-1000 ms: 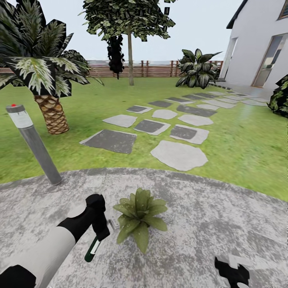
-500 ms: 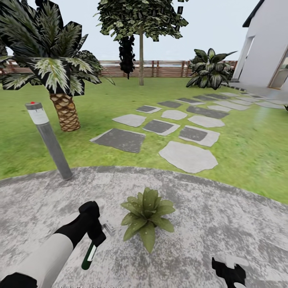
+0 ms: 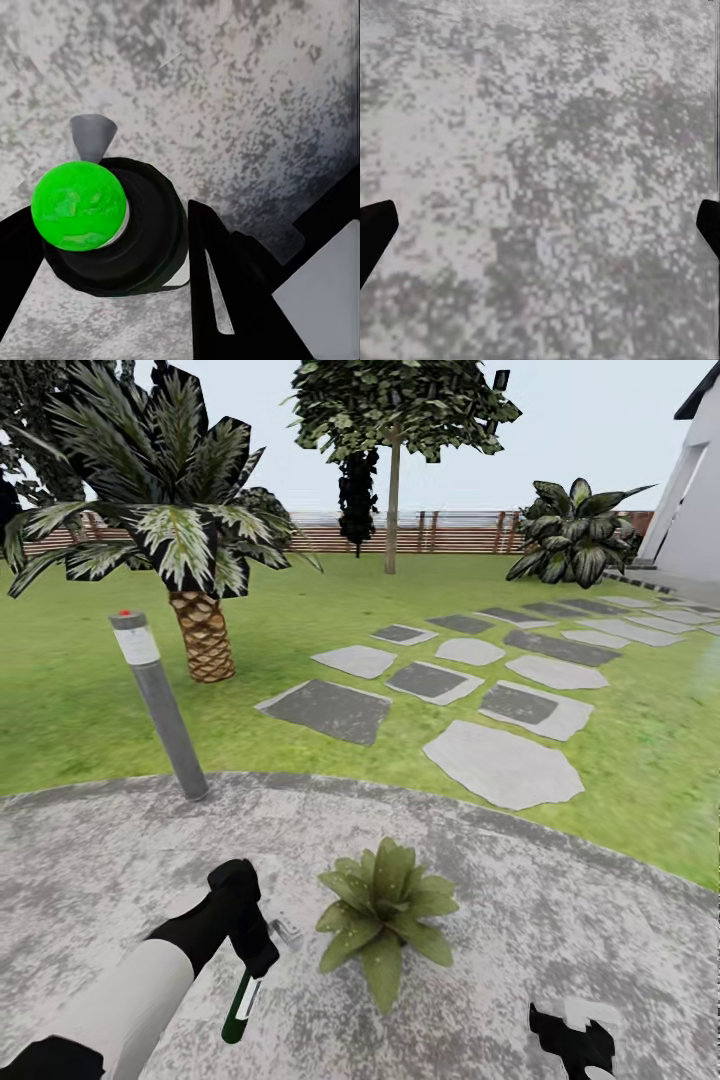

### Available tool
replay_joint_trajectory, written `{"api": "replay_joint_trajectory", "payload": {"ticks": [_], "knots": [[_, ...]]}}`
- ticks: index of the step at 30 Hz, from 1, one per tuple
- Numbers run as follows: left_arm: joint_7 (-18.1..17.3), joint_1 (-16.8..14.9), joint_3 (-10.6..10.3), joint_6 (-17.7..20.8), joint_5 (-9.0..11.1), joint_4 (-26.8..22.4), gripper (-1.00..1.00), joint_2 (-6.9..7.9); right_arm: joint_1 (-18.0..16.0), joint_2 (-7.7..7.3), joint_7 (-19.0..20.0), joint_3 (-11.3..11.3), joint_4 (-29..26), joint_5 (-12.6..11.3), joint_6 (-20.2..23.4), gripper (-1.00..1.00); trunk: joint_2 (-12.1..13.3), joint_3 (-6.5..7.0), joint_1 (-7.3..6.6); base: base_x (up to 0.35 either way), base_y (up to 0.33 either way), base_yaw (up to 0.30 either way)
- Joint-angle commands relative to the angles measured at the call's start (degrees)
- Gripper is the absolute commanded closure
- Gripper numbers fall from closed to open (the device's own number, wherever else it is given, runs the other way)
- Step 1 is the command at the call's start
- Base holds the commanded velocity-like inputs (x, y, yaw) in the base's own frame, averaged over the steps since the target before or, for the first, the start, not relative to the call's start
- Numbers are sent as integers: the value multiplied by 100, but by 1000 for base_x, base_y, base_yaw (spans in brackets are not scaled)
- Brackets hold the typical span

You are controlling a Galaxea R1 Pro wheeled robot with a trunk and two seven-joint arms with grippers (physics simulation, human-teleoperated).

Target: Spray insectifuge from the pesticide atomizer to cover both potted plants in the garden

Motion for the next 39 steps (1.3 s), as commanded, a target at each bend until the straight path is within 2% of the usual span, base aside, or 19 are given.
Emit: {"api": "replay_joint_trajectory", "payload": {"ticks": [1, 8, 15, 24, 30, 39], "knots": [[-50, -4, -18, 43, -44, -10, 100, 3, -3, 1, -2, -14, 6, 4, -20, -100, -2, -5, -1, 15, -267, 12], [-29, 5, -20, 53, -47, -10, 100, 3, -3, 3, -2, -14, 6, 4, -20, -100, -2, -5, -1, -27, -270, 27], [7, 13, -10, 85, -56, -10, 100, 65, -3, 5, -2, -14, 6, 4, -20, -100, -2, -5, -1, -237, -162, 256], [74, 29, -55, 76, -62, -10, 100, 26, -3, 5, -2, -14, 6, 4, -20, -100, -2, -5, -1, -33, -13, 278], [225, 40, -48, 81, -63, -10, 100, 14, -3, 5, -2, -14, 6, 4, -20, -100, -2, -5, -1, 4, 0, 248], [228, 9, -25, 94, -56, -25, 100, 3, -3, -6, -2, -14, 6, 10, -14, -100, -2, -5, -1, 228, -95, 22]]}}
